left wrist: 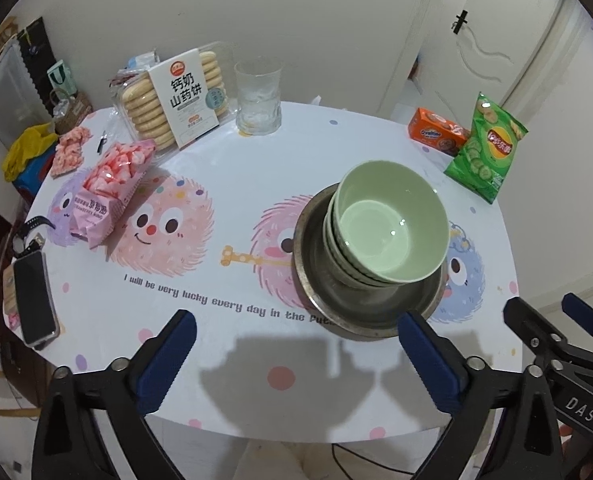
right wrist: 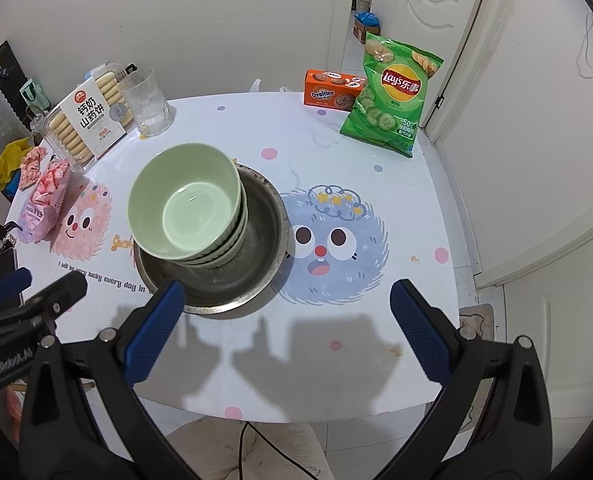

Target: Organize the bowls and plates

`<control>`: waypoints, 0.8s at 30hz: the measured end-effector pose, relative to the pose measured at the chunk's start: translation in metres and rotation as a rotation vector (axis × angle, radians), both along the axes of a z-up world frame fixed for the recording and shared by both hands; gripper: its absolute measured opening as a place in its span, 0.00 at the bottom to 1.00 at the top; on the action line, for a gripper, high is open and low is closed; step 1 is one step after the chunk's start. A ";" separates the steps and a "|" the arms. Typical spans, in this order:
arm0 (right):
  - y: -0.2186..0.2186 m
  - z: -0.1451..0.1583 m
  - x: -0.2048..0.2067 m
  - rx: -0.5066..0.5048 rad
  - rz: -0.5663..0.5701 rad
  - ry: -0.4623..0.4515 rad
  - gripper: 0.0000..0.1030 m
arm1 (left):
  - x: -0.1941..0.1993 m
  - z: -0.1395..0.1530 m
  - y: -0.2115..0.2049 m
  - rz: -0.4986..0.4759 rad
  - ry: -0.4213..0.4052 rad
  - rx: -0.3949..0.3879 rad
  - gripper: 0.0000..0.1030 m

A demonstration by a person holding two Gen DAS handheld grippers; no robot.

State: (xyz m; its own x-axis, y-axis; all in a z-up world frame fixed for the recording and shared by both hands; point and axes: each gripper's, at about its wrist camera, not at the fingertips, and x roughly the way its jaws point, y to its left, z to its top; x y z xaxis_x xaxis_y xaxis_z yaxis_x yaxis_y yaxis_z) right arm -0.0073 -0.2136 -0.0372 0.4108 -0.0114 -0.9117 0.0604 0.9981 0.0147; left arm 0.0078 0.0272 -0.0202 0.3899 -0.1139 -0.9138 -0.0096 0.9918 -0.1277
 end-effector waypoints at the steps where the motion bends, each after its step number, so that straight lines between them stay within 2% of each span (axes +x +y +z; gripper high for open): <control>1: 0.000 0.000 0.000 0.001 0.001 0.001 0.99 | 0.000 0.001 -0.001 -0.003 -0.003 -0.002 1.00; 24: 0.000 -0.001 0.003 0.001 -0.004 0.005 0.99 | 0.004 -0.002 0.003 0.000 0.013 -0.025 1.00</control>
State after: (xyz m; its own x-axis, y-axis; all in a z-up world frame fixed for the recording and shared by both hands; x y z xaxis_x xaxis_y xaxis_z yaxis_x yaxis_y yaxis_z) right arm -0.0045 -0.2134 -0.0384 0.4060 -0.0122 -0.9138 0.0640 0.9978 0.0151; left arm 0.0115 0.0302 -0.0225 0.3782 -0.1371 -0.9155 -0.0115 0.9882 -0.1528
